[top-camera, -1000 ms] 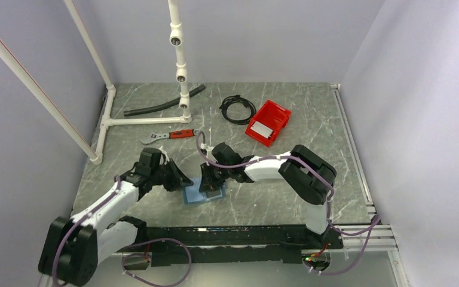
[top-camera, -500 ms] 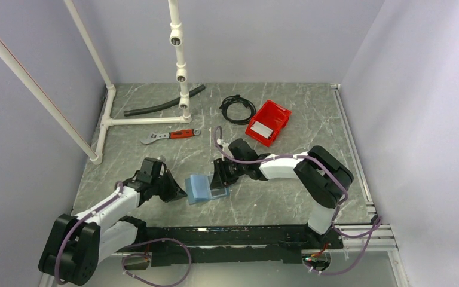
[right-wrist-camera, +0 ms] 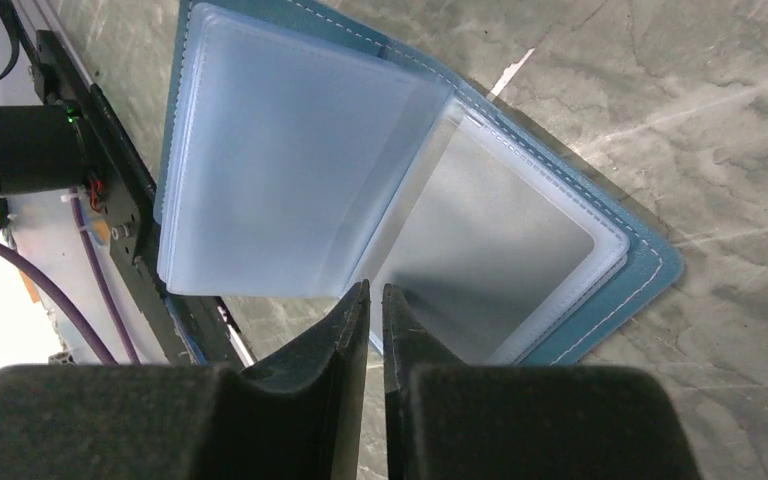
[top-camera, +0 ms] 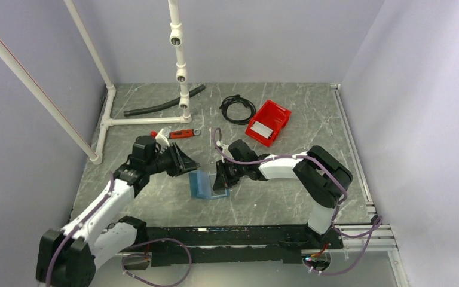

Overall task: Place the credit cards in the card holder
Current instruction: Open the card holder at the center of the board.

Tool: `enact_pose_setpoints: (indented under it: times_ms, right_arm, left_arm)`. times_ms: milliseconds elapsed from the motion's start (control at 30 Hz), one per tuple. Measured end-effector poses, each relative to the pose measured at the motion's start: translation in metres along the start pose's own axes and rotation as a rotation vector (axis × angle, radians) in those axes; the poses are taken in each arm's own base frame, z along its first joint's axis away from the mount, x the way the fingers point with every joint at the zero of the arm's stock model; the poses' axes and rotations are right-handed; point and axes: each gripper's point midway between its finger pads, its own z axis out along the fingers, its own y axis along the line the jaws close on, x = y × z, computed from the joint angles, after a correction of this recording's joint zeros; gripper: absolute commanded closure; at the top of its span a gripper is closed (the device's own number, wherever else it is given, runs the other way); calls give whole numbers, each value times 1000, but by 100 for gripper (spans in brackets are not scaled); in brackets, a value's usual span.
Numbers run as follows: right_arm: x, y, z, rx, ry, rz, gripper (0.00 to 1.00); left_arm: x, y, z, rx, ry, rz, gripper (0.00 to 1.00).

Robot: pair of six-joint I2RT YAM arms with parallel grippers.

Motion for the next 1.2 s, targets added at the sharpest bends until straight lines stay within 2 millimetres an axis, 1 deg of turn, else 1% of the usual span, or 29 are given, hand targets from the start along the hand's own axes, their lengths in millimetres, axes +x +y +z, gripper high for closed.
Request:
enact_pose_setpoints:
  times_ms: [67, 133, 200, 300, 367, 433, 500, 567, 633, 667, 733, 833, 1000, 1067, 1100, 1200]
  right_arm:
    - [1, -1, 0, 5, 3, 3, 89]
    - [1, -2, 0, 9, 4, 4, 90]
    - [2, -2, 0, 11, 5, 6, 92]
    - [2, -3, 0, 14, 6, 7, 95]
    - [2, -3, 0, 16, 5, 8, 96]
    - [2, -4, 0, 20, 4, 8, 97]
    - [2, -5, -1, 27, 4, 9, 97]
    - [2, -5, -1, 30, 4, 8, 97]
    - [2, -6, -1, 30, 4, 8, 97]
    - [2, -6, -1, 30, 4, 7, 97]
    - [2, -5, -1, 26, 5, 2, 96]
    - [3, -4, -1, 22, 7, -10, 94]
    - [3, 3, 1, 40, 23, -48, 89]
    - [-1, 13, 3, 43, 28, -77, 87]
    - [-4, 21, 5, 39, 28, -96, 87]
    - [-13, 42, 8, 10, 14, -142, 86]
  left_arm:
    - [-1, -4, 10, 27, 32, -11, 77]
    - [4, 3, 24, 19, 81, -38, 79]
    - [12, 10, 37, 4, 129, -58, 82]
    - [31, 15, 55, -4, 204, -46, 87]
    - [40, 18, 62, -9, 234, -40, 94]
    - [41, 27, 66, -44, 231, -38, 100]
    - [40, 38, 66, -97, 213, -36, 100]
    - [41, 58, 63, -182, 186, -32, 100]
    - [47, 78, 57, -254, 172, -34, 100]
    - [52, 91, 53, -297, 173, -41, 100]
    - [62, 109, 46, -361, 184, -59, 100]
    - [64, 110, 41, -353, 163, -58, 98]
    - [63, 110, 31, -353, 128, -43, 98]
    - [61, 109, 31, -351, 121, -41, 96]
    - [61, 109, 30, -351, 120, -41, 90]
    - [62, 109, 29, -350, 116, -42, 84]
